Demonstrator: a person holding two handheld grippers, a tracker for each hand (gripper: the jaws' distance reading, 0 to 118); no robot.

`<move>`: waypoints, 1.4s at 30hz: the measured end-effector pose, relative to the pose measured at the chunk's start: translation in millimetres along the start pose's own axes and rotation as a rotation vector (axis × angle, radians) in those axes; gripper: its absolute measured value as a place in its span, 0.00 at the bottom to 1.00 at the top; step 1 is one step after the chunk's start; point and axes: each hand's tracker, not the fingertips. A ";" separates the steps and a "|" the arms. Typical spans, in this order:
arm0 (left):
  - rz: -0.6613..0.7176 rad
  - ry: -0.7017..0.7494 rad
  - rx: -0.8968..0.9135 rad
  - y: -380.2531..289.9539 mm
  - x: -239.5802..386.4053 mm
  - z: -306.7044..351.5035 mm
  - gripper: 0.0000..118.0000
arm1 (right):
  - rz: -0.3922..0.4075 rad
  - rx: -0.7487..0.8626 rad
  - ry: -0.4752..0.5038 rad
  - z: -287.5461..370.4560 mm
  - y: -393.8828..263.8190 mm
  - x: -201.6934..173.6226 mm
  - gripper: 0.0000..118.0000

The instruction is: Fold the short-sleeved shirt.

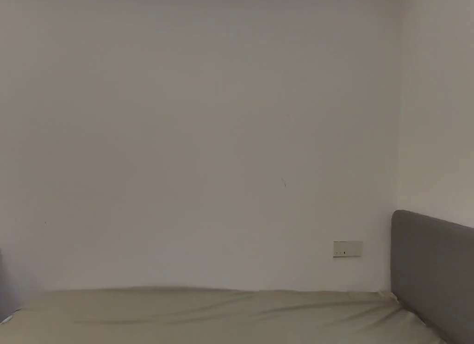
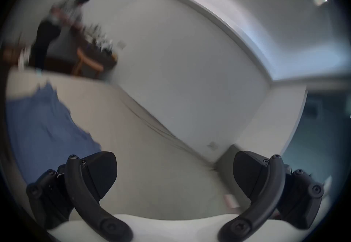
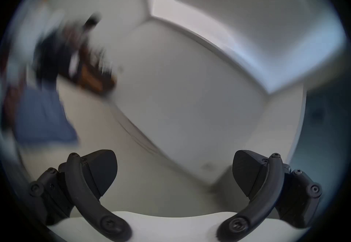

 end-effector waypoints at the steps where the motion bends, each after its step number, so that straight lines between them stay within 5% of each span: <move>1: -0.095 0.044 0.011 5.7 14.6 -1.2 1.00 | -0.199 0.008 0.034 1.7 5.3 15.9 1.00; 3: -0.344 0.108 0.088 9.8 47.6 1.0 1.00 | -0.593 0.044 0.099 8.9 6.2 46.5 1.00; 5: -0.579 0.165 0.160 4.5 71.3 3.6 1.00 | -0.741 0.050 0.112 8.7 -0.3 61.2 1.00; 7: -0.717 0.156 0.187 -6.6 85.4 8.4 1.00 | -0.643 0.059 0.012 26.1 11.2 48.9 1.00; 10: -0.663 0.032 0.113 -13.7 87.0 17.4 1.00 | -0.469 0.071 -0.059 35.7 12.0 35.8 1.00; 14: -0.624 0.050 0.081 -15.1 86.2 16.1 1.00 | -0.529 0.029 0.009 29.7 3.6 41.7 1.00; 26: -0.653 0.102 0.108 -4.6 80.3 20.0 1.00 | -0.548 -0.003 -0.060 26.4 10.9 42.6 1.00; 42: -0.673 0.117 0.106 -7.4 81.0 17.3 1.00 | -0.497 -0.047 -0.078 20.4 12.1 38.3 1.00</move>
